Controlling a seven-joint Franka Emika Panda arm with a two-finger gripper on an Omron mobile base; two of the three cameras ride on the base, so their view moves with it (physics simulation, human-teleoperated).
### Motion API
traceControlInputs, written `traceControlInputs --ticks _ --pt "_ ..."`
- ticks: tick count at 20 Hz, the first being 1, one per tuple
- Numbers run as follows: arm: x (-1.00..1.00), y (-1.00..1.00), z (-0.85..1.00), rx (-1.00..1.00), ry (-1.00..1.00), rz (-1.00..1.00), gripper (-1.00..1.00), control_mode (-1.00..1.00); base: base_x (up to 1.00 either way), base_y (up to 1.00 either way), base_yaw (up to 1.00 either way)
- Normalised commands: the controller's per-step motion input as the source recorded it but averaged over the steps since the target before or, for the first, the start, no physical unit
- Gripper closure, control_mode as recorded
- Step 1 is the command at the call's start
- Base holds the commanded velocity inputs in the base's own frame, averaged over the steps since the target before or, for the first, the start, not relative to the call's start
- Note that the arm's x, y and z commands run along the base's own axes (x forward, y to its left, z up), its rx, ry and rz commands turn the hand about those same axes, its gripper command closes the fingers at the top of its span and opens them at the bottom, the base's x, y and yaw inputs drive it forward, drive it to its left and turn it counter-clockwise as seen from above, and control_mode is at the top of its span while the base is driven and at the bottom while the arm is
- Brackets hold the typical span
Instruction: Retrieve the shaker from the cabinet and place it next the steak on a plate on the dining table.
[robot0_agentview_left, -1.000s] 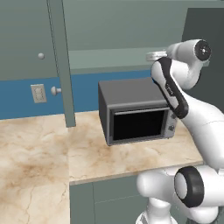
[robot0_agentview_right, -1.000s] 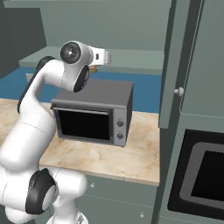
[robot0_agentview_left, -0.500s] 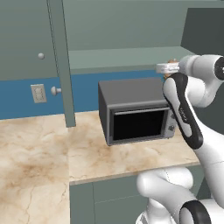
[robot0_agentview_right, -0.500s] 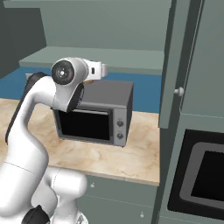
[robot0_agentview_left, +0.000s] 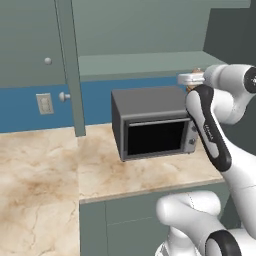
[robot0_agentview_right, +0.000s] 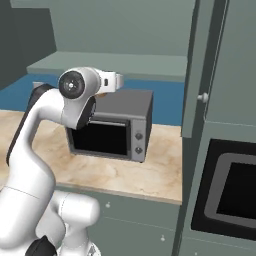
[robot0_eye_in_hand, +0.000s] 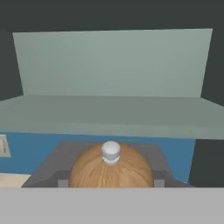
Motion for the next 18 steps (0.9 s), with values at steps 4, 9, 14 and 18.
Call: traceControlInputs --ticks 4,9,14,18 --pt "0.00 0.00 0.00 0.00 0.00 0.00 1.00 1.00 -0.87 -0.05 0.00" --pt "0.00 0.00 0.00 0.00 0.00 0.00 1.00 1.00 -0.91 -0.17 -0.01" --pt "0.00 0.00 0.00 0.00 0.00 0.00 1.00 1.00 -0.74 -0.39 -0.21" --pt "0.00 0.00 0.00 0.00 0.00 0.00 1.00 1.00 -0.35 -0.57 -0.36"
